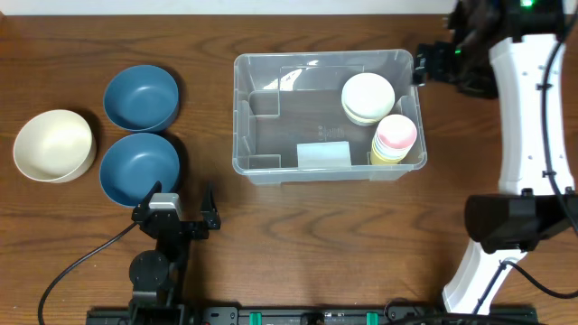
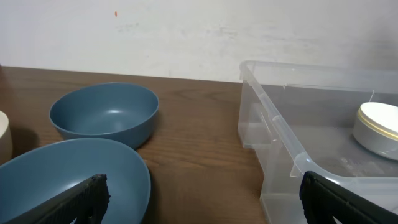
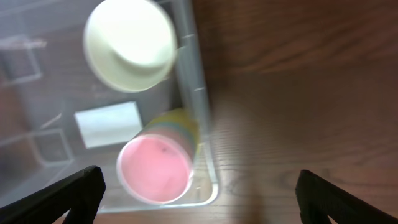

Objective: Pack container
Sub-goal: 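Open the right gripper and raise it away from the bin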

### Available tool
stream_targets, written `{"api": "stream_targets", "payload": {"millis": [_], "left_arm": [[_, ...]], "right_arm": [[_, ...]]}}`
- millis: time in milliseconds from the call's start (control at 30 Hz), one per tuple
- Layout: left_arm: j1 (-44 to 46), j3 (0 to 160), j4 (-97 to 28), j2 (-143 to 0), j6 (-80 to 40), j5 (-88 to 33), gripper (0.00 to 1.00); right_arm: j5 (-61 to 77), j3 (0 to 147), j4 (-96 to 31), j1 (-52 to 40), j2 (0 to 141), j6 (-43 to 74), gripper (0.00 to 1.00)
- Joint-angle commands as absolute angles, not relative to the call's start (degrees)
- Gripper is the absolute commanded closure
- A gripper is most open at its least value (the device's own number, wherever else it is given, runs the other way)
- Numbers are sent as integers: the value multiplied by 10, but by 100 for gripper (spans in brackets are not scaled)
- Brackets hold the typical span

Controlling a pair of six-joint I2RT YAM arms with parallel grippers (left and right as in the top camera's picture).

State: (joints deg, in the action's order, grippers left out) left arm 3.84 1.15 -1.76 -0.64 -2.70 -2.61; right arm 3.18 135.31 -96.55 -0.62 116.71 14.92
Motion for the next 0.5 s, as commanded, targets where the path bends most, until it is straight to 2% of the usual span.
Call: {"api": "stream_targets", "payload": {"millis": [0,467], "left_arm": [[36,2,-40,-6,-17,-15,2],[36,2,-41,-6,-17,7,2]], "right_arm": [[30,1365,-965,31,1152,170,1],[26,1365,-973,141,1152,171,1]]}}
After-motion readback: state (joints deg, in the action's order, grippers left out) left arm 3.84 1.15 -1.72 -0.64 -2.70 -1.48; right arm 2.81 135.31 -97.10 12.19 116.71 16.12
